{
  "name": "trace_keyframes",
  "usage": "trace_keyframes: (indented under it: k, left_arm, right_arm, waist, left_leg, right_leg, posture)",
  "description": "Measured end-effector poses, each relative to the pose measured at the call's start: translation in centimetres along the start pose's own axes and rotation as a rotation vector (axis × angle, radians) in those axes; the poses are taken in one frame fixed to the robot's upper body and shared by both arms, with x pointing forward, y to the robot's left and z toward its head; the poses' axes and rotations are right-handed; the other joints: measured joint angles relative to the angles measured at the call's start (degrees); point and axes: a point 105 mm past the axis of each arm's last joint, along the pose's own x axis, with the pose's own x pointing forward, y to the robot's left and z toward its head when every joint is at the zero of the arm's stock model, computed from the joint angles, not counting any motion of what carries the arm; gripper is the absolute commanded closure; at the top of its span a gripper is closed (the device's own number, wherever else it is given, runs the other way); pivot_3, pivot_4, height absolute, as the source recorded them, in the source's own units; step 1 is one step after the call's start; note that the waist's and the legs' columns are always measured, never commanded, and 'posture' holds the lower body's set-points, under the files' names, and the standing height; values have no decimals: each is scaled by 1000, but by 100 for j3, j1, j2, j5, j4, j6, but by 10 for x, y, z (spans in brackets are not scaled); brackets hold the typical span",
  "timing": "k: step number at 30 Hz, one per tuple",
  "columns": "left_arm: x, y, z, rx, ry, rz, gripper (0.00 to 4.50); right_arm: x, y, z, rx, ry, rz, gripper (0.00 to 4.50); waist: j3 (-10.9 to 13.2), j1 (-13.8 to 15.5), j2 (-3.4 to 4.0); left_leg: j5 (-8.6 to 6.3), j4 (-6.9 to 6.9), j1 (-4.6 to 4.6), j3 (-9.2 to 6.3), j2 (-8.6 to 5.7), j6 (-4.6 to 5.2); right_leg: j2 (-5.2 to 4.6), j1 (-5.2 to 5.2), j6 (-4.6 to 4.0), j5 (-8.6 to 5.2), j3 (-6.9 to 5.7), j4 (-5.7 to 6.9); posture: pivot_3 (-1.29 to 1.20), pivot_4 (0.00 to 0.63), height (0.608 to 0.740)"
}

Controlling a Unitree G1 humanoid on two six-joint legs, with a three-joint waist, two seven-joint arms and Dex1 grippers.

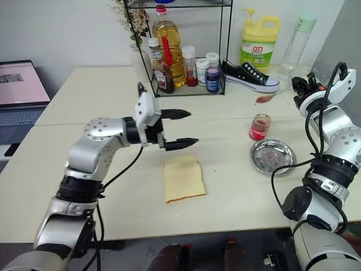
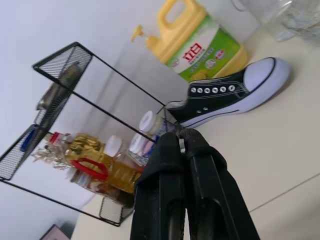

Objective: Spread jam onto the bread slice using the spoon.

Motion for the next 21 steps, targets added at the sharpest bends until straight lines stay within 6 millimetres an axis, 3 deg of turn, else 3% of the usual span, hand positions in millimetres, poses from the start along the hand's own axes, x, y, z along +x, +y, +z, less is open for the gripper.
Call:
trace_keyframes:
  k: [4,9,13,17,21]
  left_arm:
    - [-27,-9,-16,-63,61,30,0]
    - [-56,-18,-18,-92,99,88,0]
    - [-74,-39,-24,-134,137,126,0]
    - [-84,-63,-19,-156,160,138,0]
    - [-89,-83,-25,-188,193,144,0]
  right_arm:
    - [-3,30,-13,64,27,93,4475]
    - [-8,57,-41,147,102,167,4475]
    - [-19,74,-88,226,241,219,4475]
    - [-34,74,-143,262,420,202,4475]
    - [-45,80,-172,270,521,213,4475]
  waist:
    - [1,-15,2]
    - [2,-2,4]
    - [3,-12,4]
    - [4,1,7]
    - [5,-2,8]
  left_leg:
    - [0,-1,1,-3,8,0]
    - [0,0,1,-3,7,0]
    - [0,-3,1,-8,7,0]
    - [0,1,1,-16,3,0]
    - [0,-1,5,-16,2,0]
  right_leg:
    - [-13,-1,-1,0,-2,2]
    - [-17,1,-1,0,-3,0]
    - [-23,1,-2,-1,2,-1]
    - [-27,5,-4,-2,1,0]
    - [-24,6,-5,-2,-2,0]
  posture:
    - [0,150,740]
    - [0,150,740]
    - [0,150,740]
    - [0,150,740]
    - [0,150,740]
